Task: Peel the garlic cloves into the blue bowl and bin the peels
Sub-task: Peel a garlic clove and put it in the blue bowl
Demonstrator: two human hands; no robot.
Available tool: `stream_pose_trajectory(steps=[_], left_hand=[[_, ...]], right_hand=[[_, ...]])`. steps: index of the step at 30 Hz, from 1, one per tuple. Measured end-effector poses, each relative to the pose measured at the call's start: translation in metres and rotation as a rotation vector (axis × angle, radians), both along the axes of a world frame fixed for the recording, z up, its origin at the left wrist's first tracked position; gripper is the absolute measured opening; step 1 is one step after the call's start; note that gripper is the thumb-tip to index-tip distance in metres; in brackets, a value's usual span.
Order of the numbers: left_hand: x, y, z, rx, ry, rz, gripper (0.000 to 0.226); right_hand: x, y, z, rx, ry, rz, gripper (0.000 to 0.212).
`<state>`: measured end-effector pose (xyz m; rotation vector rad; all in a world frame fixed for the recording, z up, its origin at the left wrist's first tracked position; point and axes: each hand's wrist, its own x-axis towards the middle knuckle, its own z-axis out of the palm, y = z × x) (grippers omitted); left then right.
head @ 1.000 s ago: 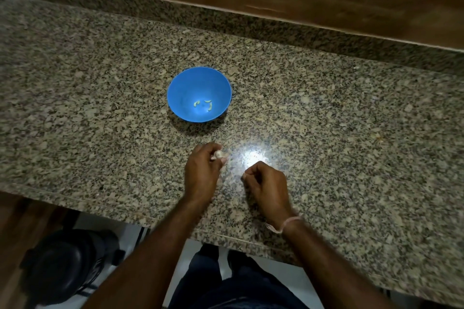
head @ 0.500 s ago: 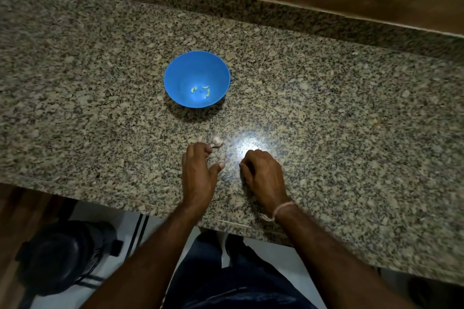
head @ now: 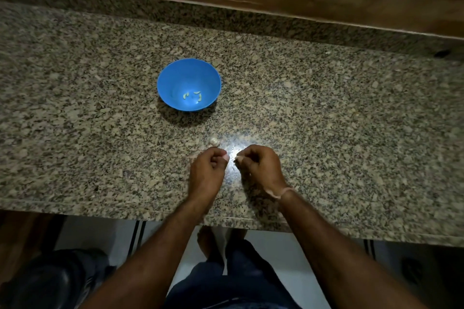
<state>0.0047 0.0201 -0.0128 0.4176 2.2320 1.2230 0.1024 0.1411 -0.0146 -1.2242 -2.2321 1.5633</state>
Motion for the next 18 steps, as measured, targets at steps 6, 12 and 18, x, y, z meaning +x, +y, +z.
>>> stream_pose_trajectory(steps=[6, 12, 18], left_hand=[[0.007, -0.003, 0.011, 0.145, -0.166, 0.026, 0.007], [0.004, -0.008, 0.024, 0.159, -0.107, -0.002, 0.007], [-0.011, -0.007, 0.033, 0.098, -0.217, -0.022, 0.013]], right_hand=[[0.011, -0.024, 0.022, -0.479, 0.22, -0.221, 0.01], [0.015, -0.034, 0.032, -0.618, 0.257, -0.27, 0.02], [0.013, -0.031, 0.028, -0.433, 0.239, -0.165, 0.019]])
